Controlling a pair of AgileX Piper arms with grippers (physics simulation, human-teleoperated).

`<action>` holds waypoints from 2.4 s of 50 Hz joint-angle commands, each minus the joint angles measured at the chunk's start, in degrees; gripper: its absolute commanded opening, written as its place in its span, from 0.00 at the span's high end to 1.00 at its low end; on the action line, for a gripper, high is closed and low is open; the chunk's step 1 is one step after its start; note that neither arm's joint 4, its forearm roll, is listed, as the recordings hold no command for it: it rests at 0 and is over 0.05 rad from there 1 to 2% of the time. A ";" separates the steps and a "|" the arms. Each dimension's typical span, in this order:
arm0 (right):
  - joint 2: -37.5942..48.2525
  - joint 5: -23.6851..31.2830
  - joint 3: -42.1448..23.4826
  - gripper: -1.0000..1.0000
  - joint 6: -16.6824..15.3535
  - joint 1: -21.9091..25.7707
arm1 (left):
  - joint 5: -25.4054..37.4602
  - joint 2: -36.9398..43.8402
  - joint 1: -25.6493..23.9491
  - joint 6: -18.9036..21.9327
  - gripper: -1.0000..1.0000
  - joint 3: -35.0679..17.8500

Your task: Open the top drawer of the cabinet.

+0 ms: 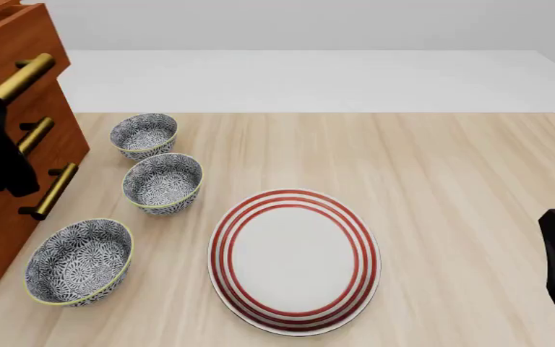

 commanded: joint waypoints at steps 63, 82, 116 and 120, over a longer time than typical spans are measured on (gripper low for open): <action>0.00 0.00 0.00 0.00 0.00 0.00 | 1.85 -1.75 -1.29 -0.26 1.00 0.63; -0.01 0.00 0.00 0.00 -0.01 0.00 | 4.51 -4.18 -1.81 -1.33 0.00 -0.38; 0.01 0.00 0.00 0.00 0.00 -0.01 | 12.36 -14.14 -2.30 -1.60 0.00 1.79; 0.00 0.00 0.00 0.00 0.01 0.00 | 13.93 -15.95 -2.46 -1.81 0.00 2.42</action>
